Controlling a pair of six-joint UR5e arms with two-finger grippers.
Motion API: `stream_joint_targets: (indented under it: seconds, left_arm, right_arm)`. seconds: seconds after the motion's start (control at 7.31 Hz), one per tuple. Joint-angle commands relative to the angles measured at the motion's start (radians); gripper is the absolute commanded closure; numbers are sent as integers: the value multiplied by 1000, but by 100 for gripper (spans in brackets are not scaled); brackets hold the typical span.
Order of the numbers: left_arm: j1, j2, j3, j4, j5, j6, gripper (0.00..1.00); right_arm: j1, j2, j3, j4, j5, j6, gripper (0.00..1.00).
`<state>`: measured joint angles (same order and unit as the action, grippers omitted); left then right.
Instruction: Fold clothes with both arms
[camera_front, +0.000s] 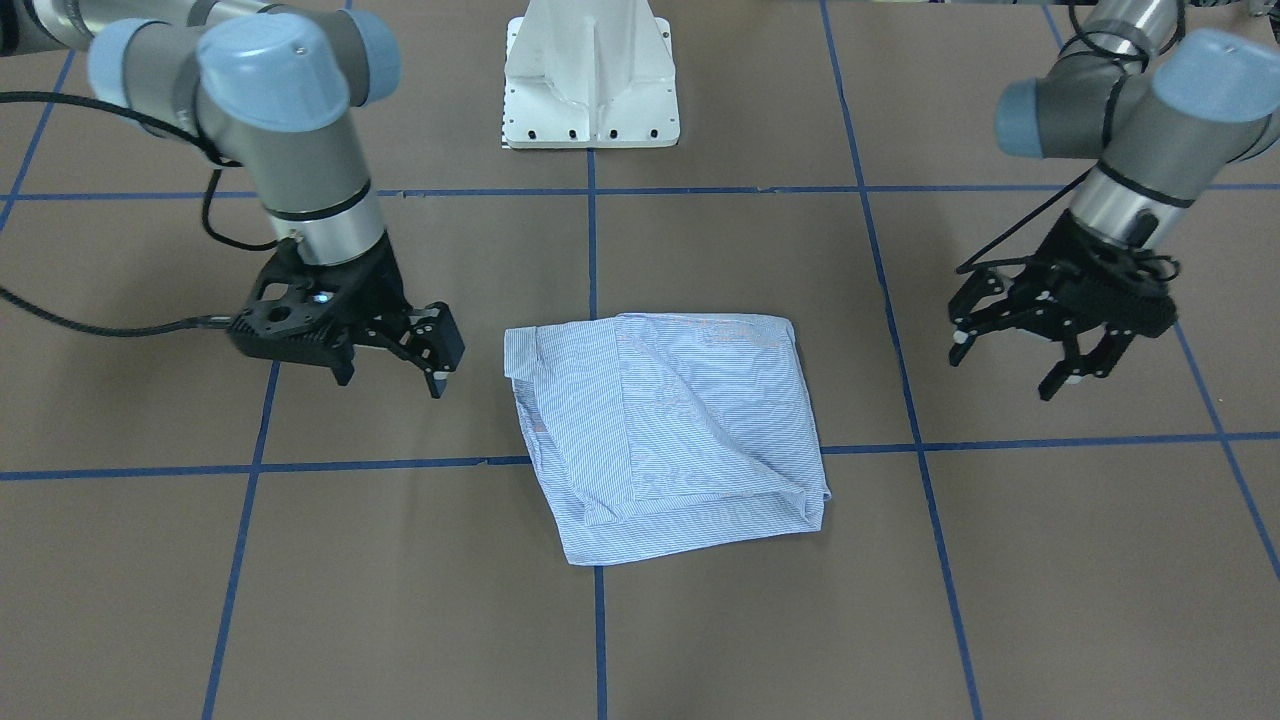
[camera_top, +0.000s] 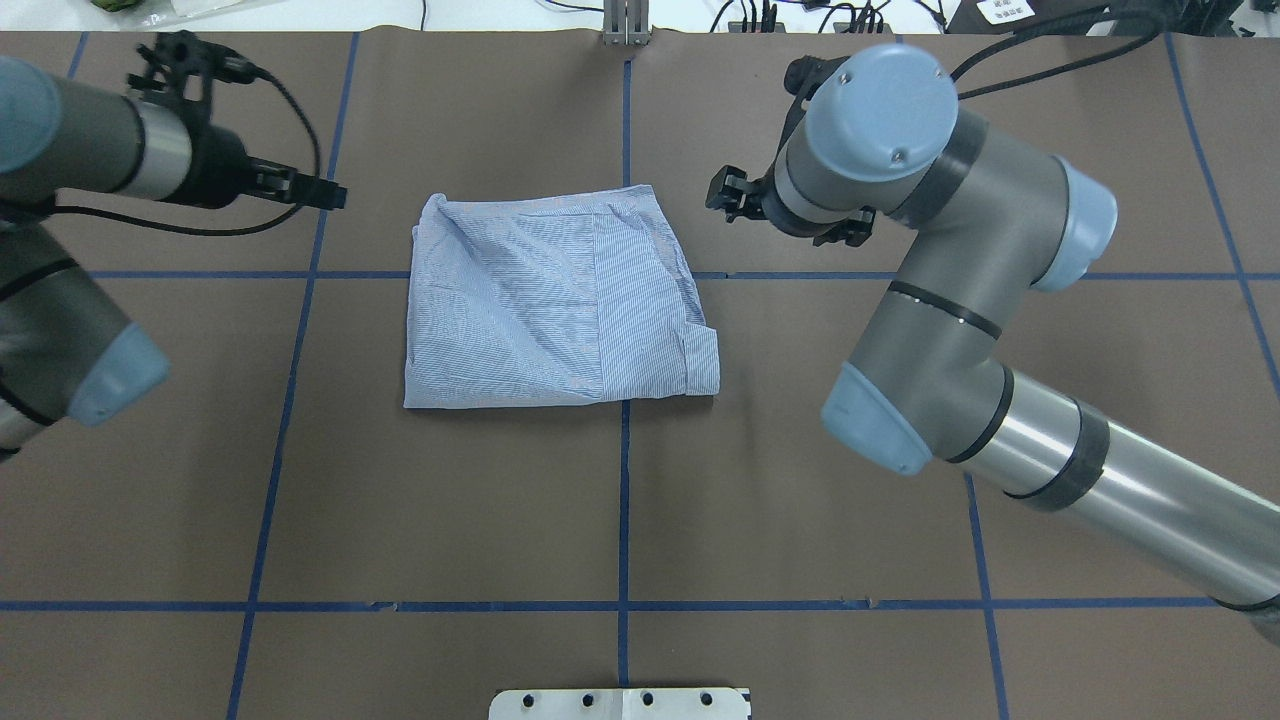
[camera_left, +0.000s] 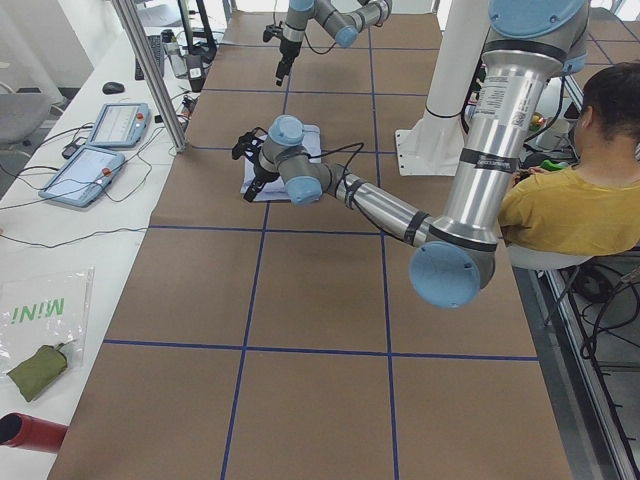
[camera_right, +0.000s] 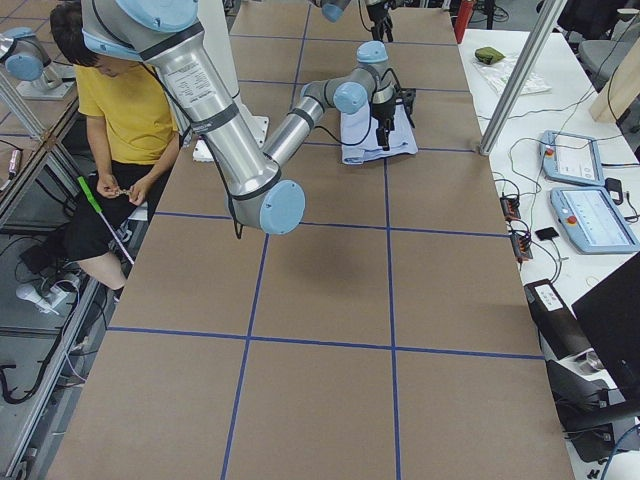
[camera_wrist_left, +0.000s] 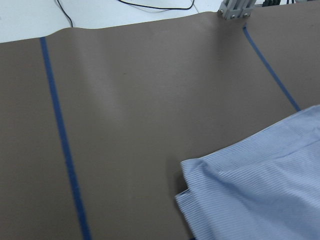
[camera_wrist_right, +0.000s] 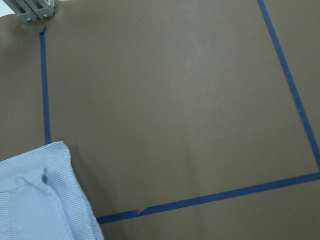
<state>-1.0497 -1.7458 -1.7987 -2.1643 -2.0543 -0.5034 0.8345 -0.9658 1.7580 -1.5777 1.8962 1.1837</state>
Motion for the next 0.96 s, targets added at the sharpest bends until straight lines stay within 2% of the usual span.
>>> stream_joint_targets:
  seconds: [0.0, 0.14, 0.27, 0.55, 0.68, 0.82]
  left_arm:
    - [-206, 127, -70, 133, -122, 411, 0]
    - [-293, 147, -70, 194, -150, 518, 0]
    - [-359, 179, -71, 230, -182, 528, 0]
    - [-427, 247, -87, 231, -185, 528, 0]
    - [-438, 271, -76, 236, -182, 526, 0]
    - [-450, 270, -62, 300, -185, 526, 0]
  right_arm:
    - [214, -138, 26, -1, 197, -334, 0]
    - [317, -231, 40, -1, 258, -522, 0]
    - [427, -323, 40, -1, 327, -717, 0]
    - [616, -479, 35, -4, 420, -1055, 0]
    - [691, -525, 29, -51, 443, -1192, 0]
    - [769, -578, 41, -138, 445, -1237, 0]
